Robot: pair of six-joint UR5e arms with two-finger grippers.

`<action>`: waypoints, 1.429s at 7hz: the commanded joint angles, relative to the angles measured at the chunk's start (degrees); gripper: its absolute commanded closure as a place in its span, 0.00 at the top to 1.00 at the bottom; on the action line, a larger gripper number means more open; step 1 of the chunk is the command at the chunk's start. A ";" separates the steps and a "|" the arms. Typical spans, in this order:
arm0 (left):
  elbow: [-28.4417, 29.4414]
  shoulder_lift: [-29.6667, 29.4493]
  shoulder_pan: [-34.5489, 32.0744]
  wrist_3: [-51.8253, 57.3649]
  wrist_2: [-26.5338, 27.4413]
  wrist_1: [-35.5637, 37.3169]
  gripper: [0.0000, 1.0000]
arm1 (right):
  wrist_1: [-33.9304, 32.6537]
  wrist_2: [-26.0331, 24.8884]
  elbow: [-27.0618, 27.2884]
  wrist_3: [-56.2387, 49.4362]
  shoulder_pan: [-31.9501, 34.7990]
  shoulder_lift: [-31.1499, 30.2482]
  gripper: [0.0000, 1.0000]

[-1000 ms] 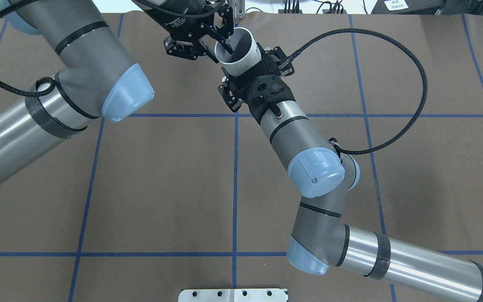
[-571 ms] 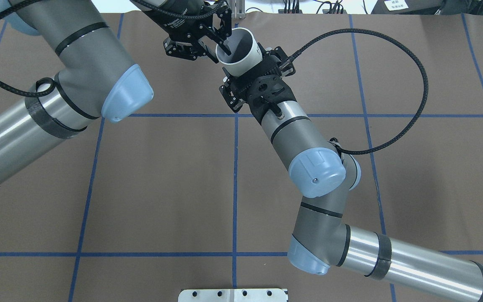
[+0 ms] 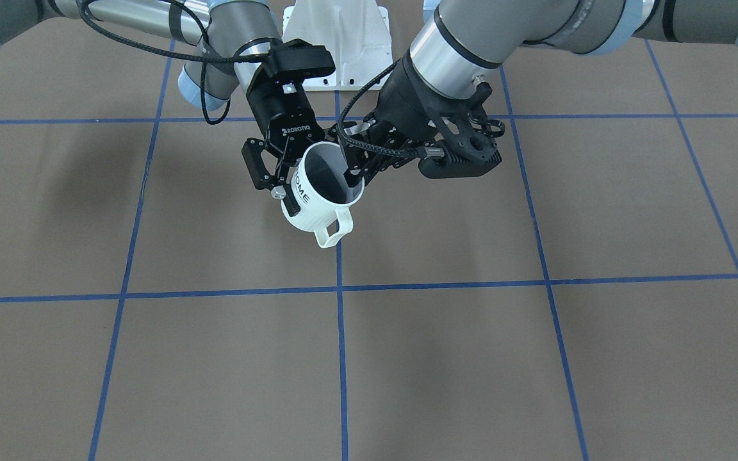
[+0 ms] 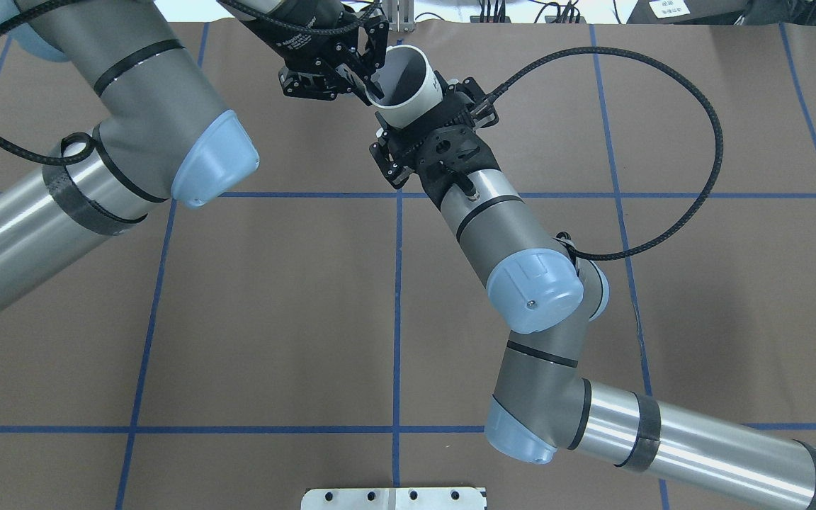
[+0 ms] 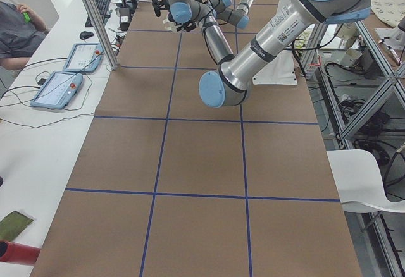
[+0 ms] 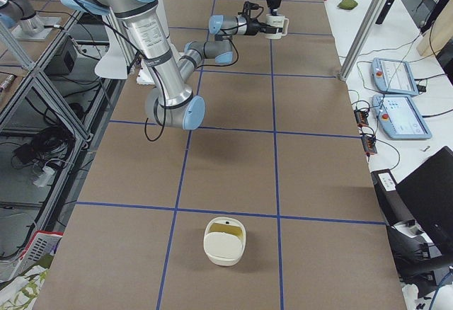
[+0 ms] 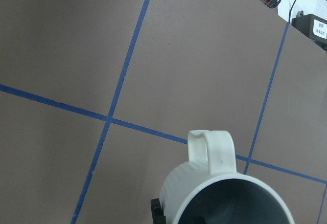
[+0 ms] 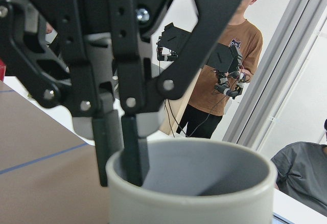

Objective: Left arm hands cup to right arm to dump lemon

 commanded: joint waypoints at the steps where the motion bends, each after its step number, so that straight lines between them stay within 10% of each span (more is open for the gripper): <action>1: 0.08 0.10 0.02 0.07 0.10 -0.01 0.00 | 0.14 -0.13 0.70 0.01 0.05 -0.02 0.97; 10: 2.10 0.10 -1.82 2.61 0.63 0.17 0.00 | -0.30 -6.01 9.93 0.62 -5.14 -6.96 0.99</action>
